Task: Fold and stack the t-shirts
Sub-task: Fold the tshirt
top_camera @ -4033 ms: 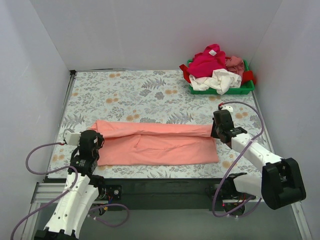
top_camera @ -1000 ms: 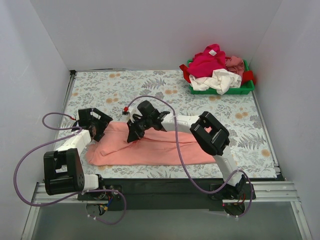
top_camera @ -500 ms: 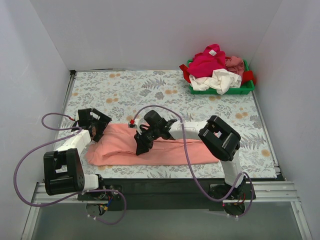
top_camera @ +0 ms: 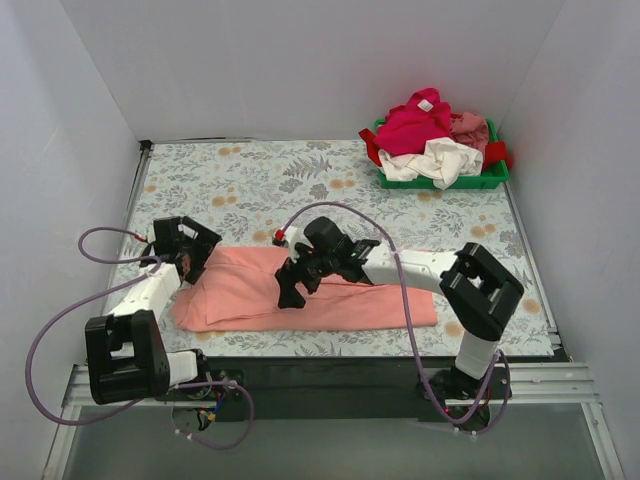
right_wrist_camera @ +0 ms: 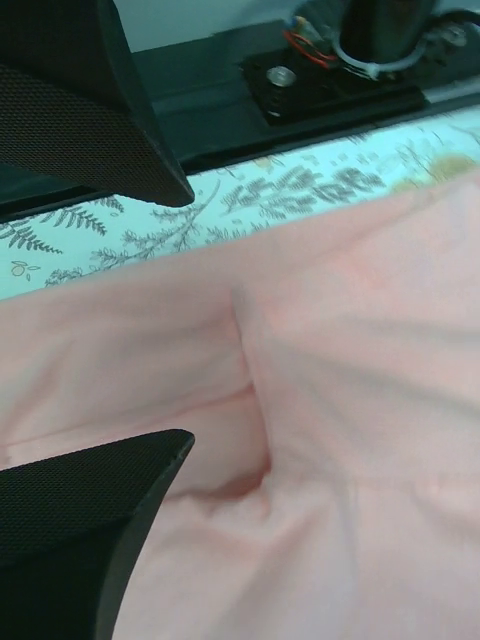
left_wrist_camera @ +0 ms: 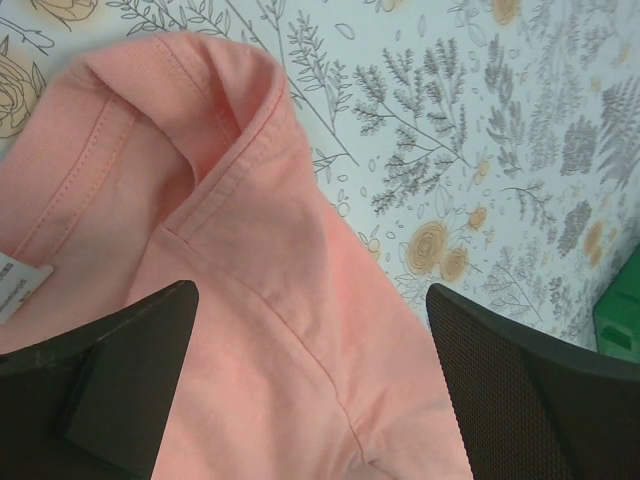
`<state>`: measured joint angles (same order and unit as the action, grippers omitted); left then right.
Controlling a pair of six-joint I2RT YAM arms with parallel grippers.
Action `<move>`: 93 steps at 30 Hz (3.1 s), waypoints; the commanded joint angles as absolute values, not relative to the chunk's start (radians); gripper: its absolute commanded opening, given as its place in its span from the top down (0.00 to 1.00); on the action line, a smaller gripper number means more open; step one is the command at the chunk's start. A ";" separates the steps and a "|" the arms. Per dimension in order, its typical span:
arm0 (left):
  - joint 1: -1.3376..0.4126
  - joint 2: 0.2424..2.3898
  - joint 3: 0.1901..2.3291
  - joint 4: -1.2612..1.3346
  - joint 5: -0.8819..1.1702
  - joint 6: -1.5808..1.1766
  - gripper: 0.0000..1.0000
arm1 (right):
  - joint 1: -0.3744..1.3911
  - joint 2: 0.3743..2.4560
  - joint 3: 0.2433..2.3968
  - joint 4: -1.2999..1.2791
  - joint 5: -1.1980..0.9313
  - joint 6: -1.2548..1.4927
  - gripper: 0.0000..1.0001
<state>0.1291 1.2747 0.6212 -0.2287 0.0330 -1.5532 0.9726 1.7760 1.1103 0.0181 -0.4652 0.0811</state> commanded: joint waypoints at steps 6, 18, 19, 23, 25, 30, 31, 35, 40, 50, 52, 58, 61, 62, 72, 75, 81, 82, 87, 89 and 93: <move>0.127 1.072 0.640 -0.279 0.092 -1.637 0.02 | 0.673 1.508 0.862 0.002 -0.186 0.348 0.02; -0.120 1.207 0.534 -0.242 0.101 -1.678 0.02 | 0.408 1.459 0.661 0.002 -0.330 0.390 0.02; -0.120 1.238 0.543 -0.239 0.094 -1.684 0.02 | 0.408 1.462 0.658 -0.024 -0.333 0.382 0.02; -0.120 1.479 0.659 -0.193 0.078 -1.666 0.02 | 0.410 1.460 0.631 -0.032 -0.345 0.368 0.02; -0.120 1.583 0.733 -0.179 0.084 -1.661 0.02 | 0.410 1.448 0.621 -0.055 -0.324 0.365 0.02; -0.153 1.943 1.100 -0.138 0.169 -1.605 0.02 | 0.419 1.408 0.562 -0.063 -0.376 0.357 0.02; -0.167 2.006 1.185 -0.146 0.169 -1.589 0.02 | 0.426 1.402 0.539 -0.063 -0.376 0.357 0.02; -0.228 2.300 1.650 -0.340 0.178 -1.525 0.02 | 0.509 1.382 0.503 -0.063 -0.406 0.354 0.02; -0.268 2.667 2.258 -0.563 0.239 -1.509 0.02 | 0.728 1.391 0.525 -0.058 -0.449 0.370 0.02; -0.287 2.775 2.264 -0.191 0.403 -1.637 0.02 | 0.882 1.408 0.614 -0.029 -0.424 0.382 0.02; -0.302 2.807 2.302 -0.164 0.417 -1.663 0.02 | 0.894 1.410 0.626 -0.029 -0.429 0.377 0.02; -0.330 2.881 2.347 -0.014 0.482 -1.753 0.02 | 0.905 1.405 0.647 -0.031 -0.439 0.368 0.02; -0.336 2.870 2.341 -0.005 0.488 -1.770 0.02 | 0.907 1.384 0.652 -0.031 -0.396 0.374 0.02; -0.334 2.858 2.335 -0.006 0.488 -1.775 0.02 | 0.907 1.367 0.649 -0.034 -0.375 0.374 0.02; -0.391 2.341 2.042 0.009 0.473 -1.590 0.02 | 0.900 1.160 0.637 -0.035 -0.128 0.382 0.02; -0.436 2.064 1.708 0.014 0.393 -1.497 0.02 | 0.876 1.059 0.583 -0.041 -0.023 0.465 0.02; -0.521 1.612 1.060 0.067 0.223 -1.548 0.02 | 0.833 0.870 0.465 -0.063 0.041 0.541 0.02; -0.540 1.562 0.995 0.060 0.197 -1.554 0.02 | 0.825 0.839 0.439 -0.069 0.043 0.545 0.02; -0.640 1.315 0.712 -0.027 0.134 -1.649 0.02 | 0.805 0.790 0.388 -0.118 0.077 0.568 0.02; -0.666 1.194 0.632 -0.138 0.074 -1.677 0.02 | 0.802 0.785 0.373 -0.120 0.049 0.569 0.02; -0.709 1.028 0.522 -0.265 0.071 -1.752 0.02 | 0.796 0.804 0.350 -0.121 0.017 0.581 0.02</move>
